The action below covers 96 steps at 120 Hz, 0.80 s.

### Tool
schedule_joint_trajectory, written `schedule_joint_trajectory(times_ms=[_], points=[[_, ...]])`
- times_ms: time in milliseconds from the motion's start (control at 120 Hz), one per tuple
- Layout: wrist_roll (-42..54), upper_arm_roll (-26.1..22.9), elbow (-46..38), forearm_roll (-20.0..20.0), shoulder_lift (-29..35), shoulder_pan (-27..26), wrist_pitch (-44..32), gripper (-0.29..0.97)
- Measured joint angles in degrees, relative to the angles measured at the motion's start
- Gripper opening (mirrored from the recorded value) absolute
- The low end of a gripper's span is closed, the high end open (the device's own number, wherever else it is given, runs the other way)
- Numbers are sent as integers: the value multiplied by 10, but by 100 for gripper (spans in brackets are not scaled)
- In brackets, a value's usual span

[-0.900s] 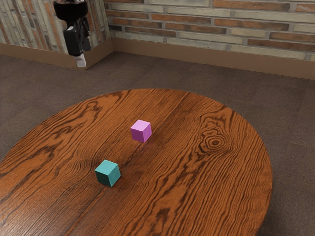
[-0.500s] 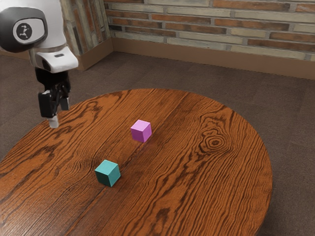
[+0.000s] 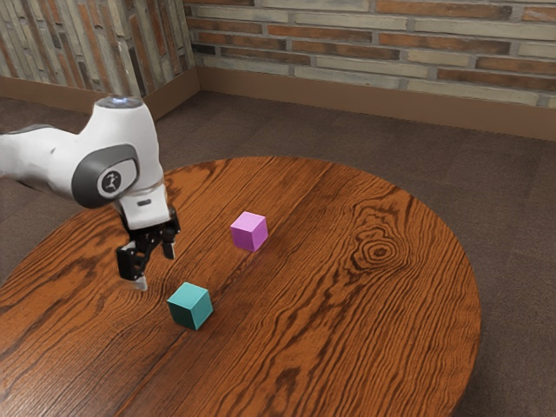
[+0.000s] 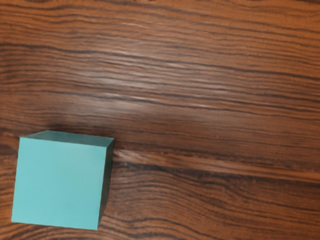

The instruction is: Pick up the blue block with one arm, and put the blue block on the pink block with one arm

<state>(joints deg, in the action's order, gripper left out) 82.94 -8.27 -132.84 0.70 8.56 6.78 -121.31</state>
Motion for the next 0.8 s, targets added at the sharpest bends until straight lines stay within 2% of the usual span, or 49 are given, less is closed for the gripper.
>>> schedule_joint_trajectory(times_ms=[267, 350, 525, 800], points=[[64, 0, 12, -11, -93, 1, -99, 68], [78, 1, 14, -25, -117, 3, -120, 68], [102, 1, 14, -44, -147, 23, -148, 68], [129, 1, 18, -47, -187, 35, -185, 68]])
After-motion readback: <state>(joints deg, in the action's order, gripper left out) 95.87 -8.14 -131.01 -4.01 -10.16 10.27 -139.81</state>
